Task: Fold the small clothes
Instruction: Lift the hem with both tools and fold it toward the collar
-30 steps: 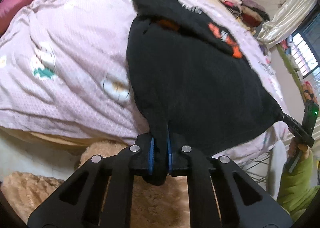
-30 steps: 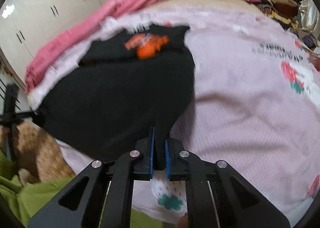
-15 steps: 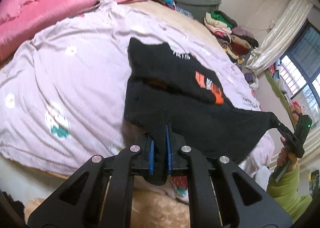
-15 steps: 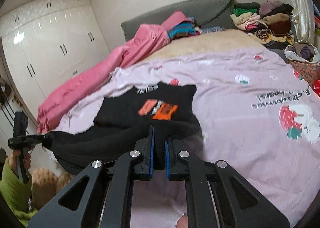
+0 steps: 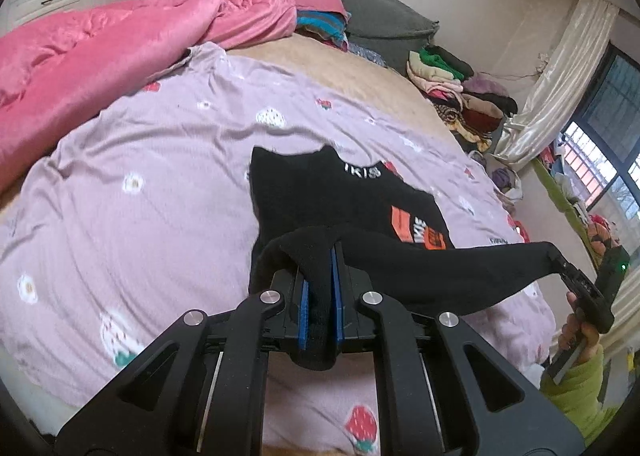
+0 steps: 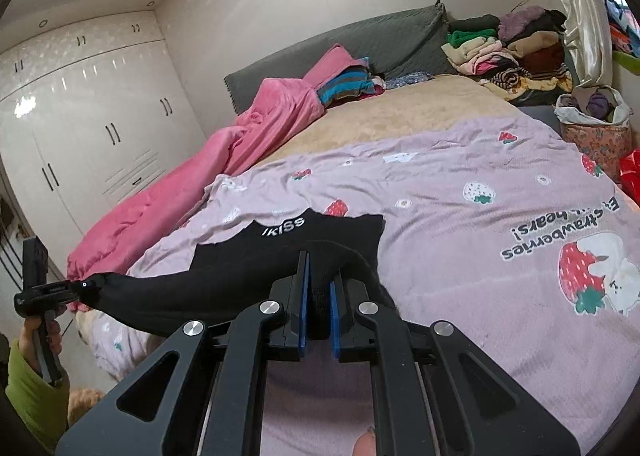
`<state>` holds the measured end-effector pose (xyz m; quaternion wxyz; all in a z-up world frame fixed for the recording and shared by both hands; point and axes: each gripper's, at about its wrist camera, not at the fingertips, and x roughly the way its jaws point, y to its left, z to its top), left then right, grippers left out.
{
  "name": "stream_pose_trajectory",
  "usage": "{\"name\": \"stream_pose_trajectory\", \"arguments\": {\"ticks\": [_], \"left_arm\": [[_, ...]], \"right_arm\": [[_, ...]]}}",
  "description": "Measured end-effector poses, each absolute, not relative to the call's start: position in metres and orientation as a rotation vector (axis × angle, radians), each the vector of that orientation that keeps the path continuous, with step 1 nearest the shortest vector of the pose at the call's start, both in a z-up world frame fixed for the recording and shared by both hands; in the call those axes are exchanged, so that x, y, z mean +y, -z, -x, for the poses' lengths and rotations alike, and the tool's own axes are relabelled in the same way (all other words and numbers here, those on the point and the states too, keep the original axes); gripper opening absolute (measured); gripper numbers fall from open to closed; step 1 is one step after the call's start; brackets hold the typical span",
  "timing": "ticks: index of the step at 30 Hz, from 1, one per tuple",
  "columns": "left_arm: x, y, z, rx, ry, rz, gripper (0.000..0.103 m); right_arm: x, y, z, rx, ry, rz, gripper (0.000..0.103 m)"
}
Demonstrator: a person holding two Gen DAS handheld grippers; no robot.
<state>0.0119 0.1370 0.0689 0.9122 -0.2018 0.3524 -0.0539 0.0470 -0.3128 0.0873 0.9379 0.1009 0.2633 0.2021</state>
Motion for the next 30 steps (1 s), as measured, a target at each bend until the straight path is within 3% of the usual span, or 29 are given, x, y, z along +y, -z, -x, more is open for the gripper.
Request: {"name": "stream_pose_trajectory", "arguments": {"ticks": [15,30], "left_arm": [[0.15,-0.071,-0.075,0.715,0.079,0.397,0.003],[0.152,-0.042,-0.129,0.738,0.022,0.342,0.003]], "right_arm": [[-0.293,-0.092,-0.107,0.537,-0.359,-0.167,0.008],[-0.278,-0.062,-0.17,0.597,-0.28,-0.151,0.008]]}}
